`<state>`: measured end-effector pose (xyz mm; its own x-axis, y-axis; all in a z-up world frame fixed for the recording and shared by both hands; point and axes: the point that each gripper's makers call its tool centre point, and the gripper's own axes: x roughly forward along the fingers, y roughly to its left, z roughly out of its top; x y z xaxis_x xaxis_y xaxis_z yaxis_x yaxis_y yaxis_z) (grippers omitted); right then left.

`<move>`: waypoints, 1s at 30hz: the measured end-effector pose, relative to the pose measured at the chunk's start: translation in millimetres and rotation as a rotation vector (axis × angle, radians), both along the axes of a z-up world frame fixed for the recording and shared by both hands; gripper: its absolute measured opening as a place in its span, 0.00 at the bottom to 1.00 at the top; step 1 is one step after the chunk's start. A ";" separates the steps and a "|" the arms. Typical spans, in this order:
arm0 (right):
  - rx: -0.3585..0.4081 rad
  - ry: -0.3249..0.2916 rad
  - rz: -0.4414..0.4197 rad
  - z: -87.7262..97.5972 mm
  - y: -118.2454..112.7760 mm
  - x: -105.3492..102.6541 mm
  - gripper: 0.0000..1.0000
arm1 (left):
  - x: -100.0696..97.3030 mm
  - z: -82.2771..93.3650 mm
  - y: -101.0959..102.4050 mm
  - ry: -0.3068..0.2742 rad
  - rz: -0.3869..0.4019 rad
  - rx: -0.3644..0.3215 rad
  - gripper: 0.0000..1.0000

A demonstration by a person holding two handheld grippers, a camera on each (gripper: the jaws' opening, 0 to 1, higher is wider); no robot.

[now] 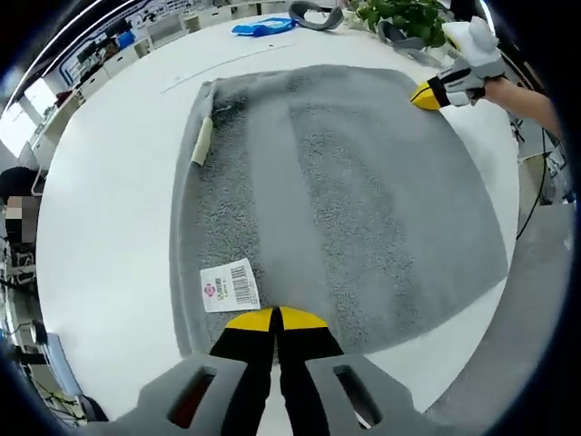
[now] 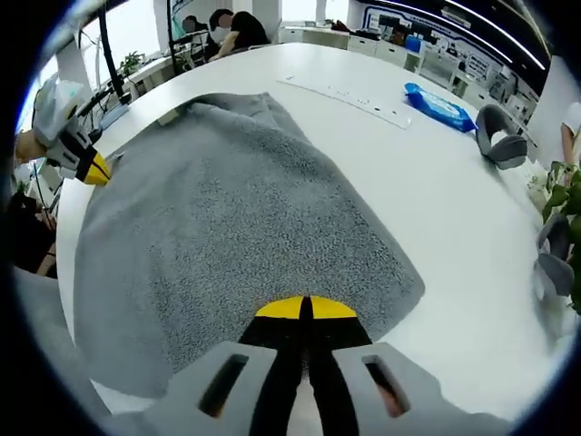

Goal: Fold the towel on the table until its edges align and the towel forms a compact rectangular stack.

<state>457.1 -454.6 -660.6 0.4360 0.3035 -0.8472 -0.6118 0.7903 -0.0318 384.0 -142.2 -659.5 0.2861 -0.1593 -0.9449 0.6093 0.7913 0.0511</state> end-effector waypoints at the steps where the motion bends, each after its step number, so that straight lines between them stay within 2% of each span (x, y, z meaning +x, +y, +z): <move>1: -0.001 0.004 -0.005 -0.1 -1.3 -4.0 0.00 | 0.4 0.0 -0.8 0.006 -0.012 0.002 0.00; 6: -0.009 -0.018 -0.018 0.3 -5.9 -18.3 0.00 | 2.9 0.1 -6.4 0.004 -0.091 0.016 0.01; 10: -0.007 -0.025 -0.031 0.4 -11.2 -24.4 0.00 | 5.1 0.2 -9.4 -0.010 -0.089 0.007 0.00; 19: 0.007 -0.009 -0.057 0.4 -17.4 -35.7 0.00 | 9.9 -0.9 -15.2 -0.014 -0.112 0.042 0.00; 24: 0.001 -0.017 -0.059 0.4 -22.2 -44.6 0.00 | 13.9 -0.7 -21.3 -0.012 -0.086 0.035 0.00; 30: 0.035 -0.017 -0.109 0.3 -28.6 -53.6 0.00 | 15.9 -1.1 -26.2 -0.005 -0.113 0.076 0.00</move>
